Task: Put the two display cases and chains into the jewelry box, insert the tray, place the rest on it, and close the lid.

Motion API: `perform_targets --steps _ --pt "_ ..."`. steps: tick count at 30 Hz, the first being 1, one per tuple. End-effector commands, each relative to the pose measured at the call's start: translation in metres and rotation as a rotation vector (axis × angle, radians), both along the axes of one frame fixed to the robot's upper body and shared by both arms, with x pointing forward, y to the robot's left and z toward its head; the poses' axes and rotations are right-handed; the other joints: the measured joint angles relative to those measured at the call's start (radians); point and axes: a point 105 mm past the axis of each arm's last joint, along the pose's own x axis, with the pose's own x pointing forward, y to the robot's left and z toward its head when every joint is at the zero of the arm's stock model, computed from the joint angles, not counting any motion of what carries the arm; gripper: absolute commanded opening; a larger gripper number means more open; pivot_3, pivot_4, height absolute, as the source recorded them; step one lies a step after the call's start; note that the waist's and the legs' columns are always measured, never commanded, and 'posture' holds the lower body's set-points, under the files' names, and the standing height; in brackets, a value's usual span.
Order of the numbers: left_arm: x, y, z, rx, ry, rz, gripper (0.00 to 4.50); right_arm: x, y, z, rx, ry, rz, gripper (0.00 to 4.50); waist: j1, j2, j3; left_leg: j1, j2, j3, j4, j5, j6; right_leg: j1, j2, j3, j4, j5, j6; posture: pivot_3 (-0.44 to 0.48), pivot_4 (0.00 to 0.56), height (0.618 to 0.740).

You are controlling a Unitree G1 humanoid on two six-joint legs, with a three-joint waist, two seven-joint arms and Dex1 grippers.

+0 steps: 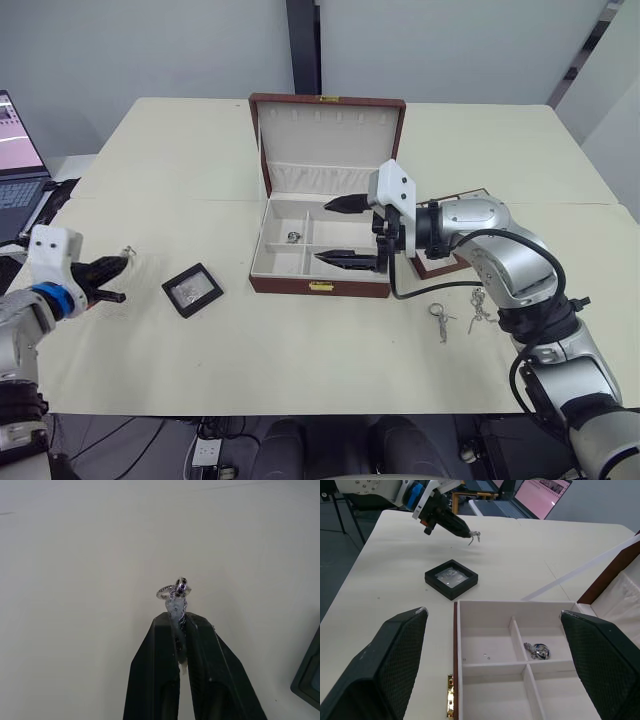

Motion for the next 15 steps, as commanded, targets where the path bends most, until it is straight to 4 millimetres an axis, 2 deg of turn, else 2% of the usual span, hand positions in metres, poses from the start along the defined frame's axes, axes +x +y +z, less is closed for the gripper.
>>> perform_targets --steps 1,9,15 --pt "-0.003 0.003 0.032 0.051 -0.084 -0.011 0.02 0.0 -0.002 0.011 0.026 -0.046 0.008 4.5 0.0 0.0 0.0 0.0 0.0 0.0 0.0 0.0 0.0 0.0 0.0 0.0 0.0 0.0 0.0 0.0 0.15 0.74" --pt "-0.01 -0.012 0.07 0.071 -0.162 -0.115 0.02 0.001 -0.002 0.012 0.027 -0.051 0.015 4.5 0.0 0.0 0.0 0.0 0.0 0.0 0.0 0.0 0.0 0.0 0.0 0.0 0.0 0.0 0.0 0.0 0.15 0.74" --pt "-0.013 -0.055 0.1 0.056 -0.196 -0.322 0.02 0.0 -0.005 0.014 0.029 -0.056 0.015 4.5 -0.001 0.0 0.0 0.0 0.0 0.0 0.0 0.0 0.0 0.0 0.0 0.0 0.0 0.0 0.0 0.0 0.15 0.74"
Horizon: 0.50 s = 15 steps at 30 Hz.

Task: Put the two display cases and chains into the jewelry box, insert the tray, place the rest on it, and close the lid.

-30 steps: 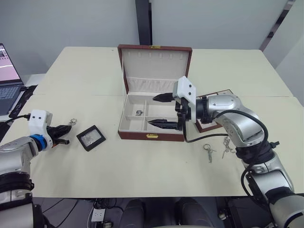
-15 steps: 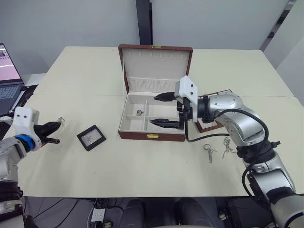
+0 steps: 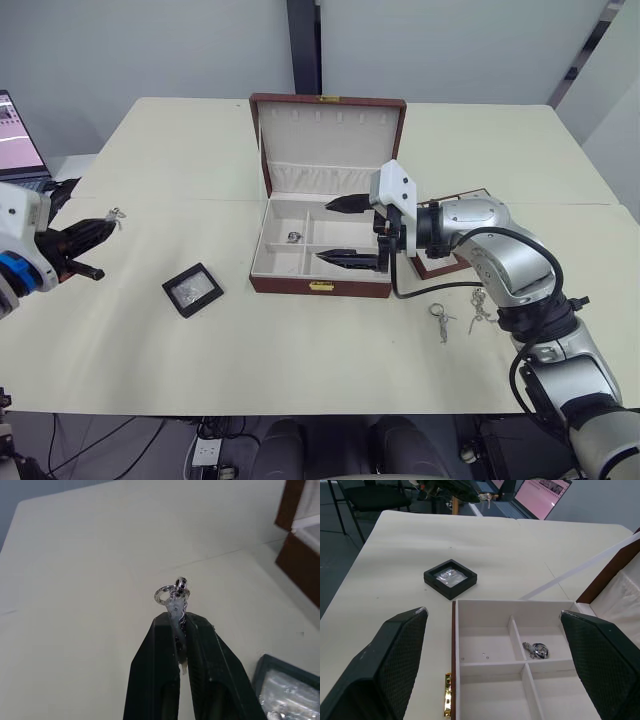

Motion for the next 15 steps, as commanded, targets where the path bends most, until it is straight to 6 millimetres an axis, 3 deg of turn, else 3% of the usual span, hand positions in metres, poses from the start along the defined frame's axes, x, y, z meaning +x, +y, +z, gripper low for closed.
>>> perform_targets --steps 1,6,15 --pt "-0.005 -0.023 0.031 0.024 -0.057 -0.112 0.02 -0.002 -0.003 0.016 0.024 -0.054 0.011 4.5 0.0 0.0 0.0 0.0 0.0 0.0 0.0 0.0 0.0 0.0 0.0 0.0 0.0 0.0 0.0 0.0 0.15 0.74" --pt "-0.002 -0.066 0.044 0.05 -0.029 -0.309 0.02 -0.006 -0.008 0.017 0.025 -0.06 -0.008 4.5 0.003 0.0 0.001 0.0 0.0 0.0 0.0 0.0 0.0 0.0 0.0 0.0 0.0 0.0 0.0 0.0 0.15 0.74" --pt "0.002 -0.117 0.049 0.171 0.062 -0.61 0.02 -0.017 -0.019 0.012 0.023 -0.078 -0.049 4.5 0.001 0.0 0.001 0.0 0.0 0.001 0.0 0.0 0.0 0.0 0.003 0.0 -0.001 0.0 0.0 0.0 0.15 0.74"
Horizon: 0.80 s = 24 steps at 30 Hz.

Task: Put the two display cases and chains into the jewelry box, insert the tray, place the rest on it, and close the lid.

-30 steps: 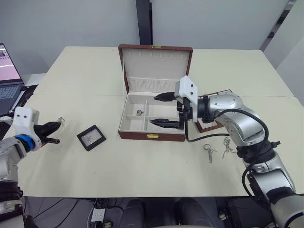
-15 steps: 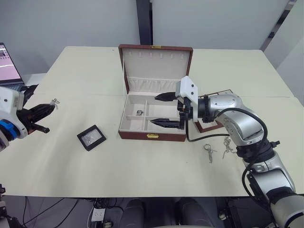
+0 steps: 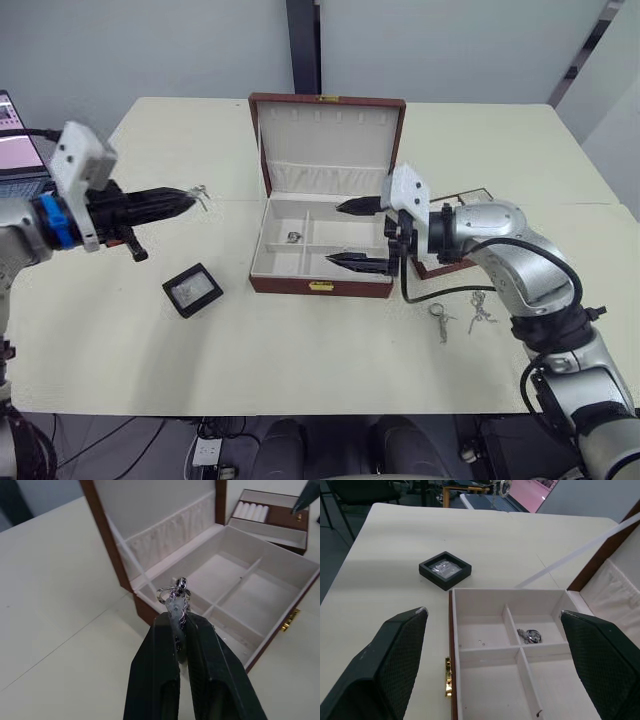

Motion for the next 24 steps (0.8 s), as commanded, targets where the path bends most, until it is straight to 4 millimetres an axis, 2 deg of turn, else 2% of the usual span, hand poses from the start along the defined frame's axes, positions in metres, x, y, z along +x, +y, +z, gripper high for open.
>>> perform_targets --steps 1,6,11,24 --pt "-0.001 -0.015 0.007 0.087 -0.013 -0.106 0.02 -0.011 -0.003 0.014 0.035 -0.068 0.016 4.5 0.0 0.0 0.0 0.0 0.0 0.0 0.0 0.0 0.0 0.0 0.002 0.0 0.0 0.0 0.0 0.0 0.15 0.74" --pt "0.008 -0.036 -0.004 0.213 -0.001 -0.235 0.02 -0.015 -0.009 0.006 0.008 -0.049 -0.002 4.5 0.0 0.0 0.0 0.0 0.0 0.002 0.0 0.0 0.0 0.0 0.005 0.001 0.0 0.0 0.0 0.0 0.15 0.74" --pt "0.017 -0.05 -0.017 0.274 0.01 -0.31 0.02 -0.008 -0.017 0.001 -0.017 -0.05 -0.061 4.5 0.0 0.0 0.0 0.0 0.0 0.002 0.0 0.0 0.0 0.0 0.006 0.002 0.0 0.0 0.0 0.0 0.15 0.74" --pt "0.034 -0.057 -0.064 0.492 -0.042 -0.379 0.02 -0.003 -0.021 -0.015 -0.085 -0.068 -0.092 4.5 0.001 0.0 0.001 0.0 0.0 0.002 0.001 0.0 0.0 -0.001 0.007 0.002 0.0 0.0 0.0 0.0 0.15 0.74"
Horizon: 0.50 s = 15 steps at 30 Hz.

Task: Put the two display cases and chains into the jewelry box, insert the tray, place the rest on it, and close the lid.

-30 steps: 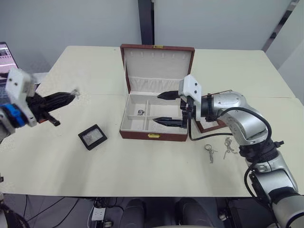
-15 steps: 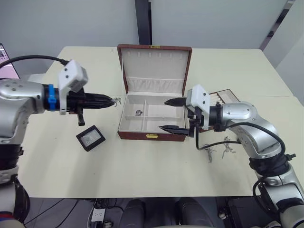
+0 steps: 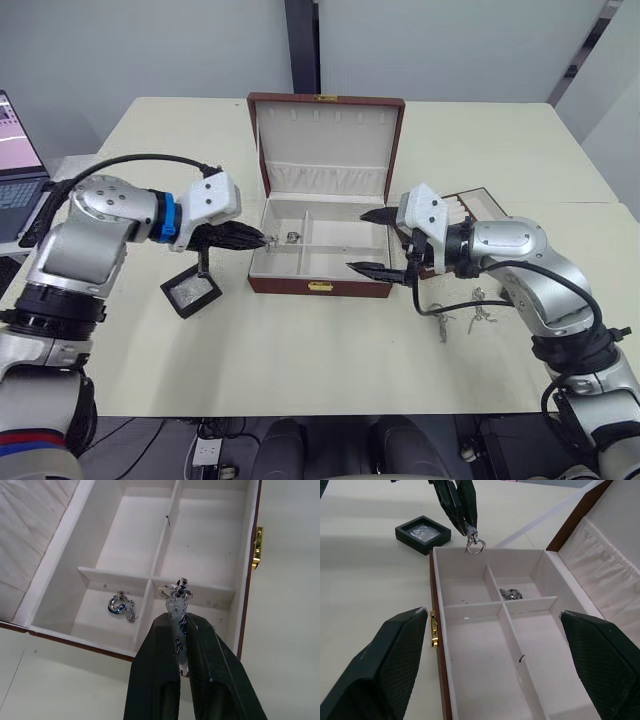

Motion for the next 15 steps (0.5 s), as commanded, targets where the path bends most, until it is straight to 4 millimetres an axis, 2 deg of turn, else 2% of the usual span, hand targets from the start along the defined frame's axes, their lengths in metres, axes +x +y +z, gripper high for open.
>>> perform_targets --steps 1,6,15 --pt "0.0 -0.003 -0.004 0.05 -0.039 -0.045 0.02 -0.005 0.002 0.005 -0.006 -0.043 0.025 4.5 0.0 0.0 0.0 0.0 0.0 0.0 0.0 0.0 0.0 0.0 0.0 0.0 0.0 0.0 0.0 0.0 0.15 0.74" --pt "0.001 -0.005 -0.007 0.066 -0.042 -0.065 0.02 -0.007 0.005 0.008 -0.002 -0.042 0.037 4.5 -0.001 0.0 0.0 0.0 0.0 0.0 0.0 0.0 0.0 0.0 0.0 0.0 0.0 0.0 0.0 0.0 0.15 0.74" --pt "-0.002 -0.015 0.005 0.049 -0.06 -0.083 2.79 -0.009 0.01 0.014 0.024 -0.023 0.051 4.5 0.0 0.0 0.0 0.0 0.0 0.0 0.0 0.0 0.0 0.0 0.0 0.0 0.0 0.0 0.0 0.0 0.15 0.74"
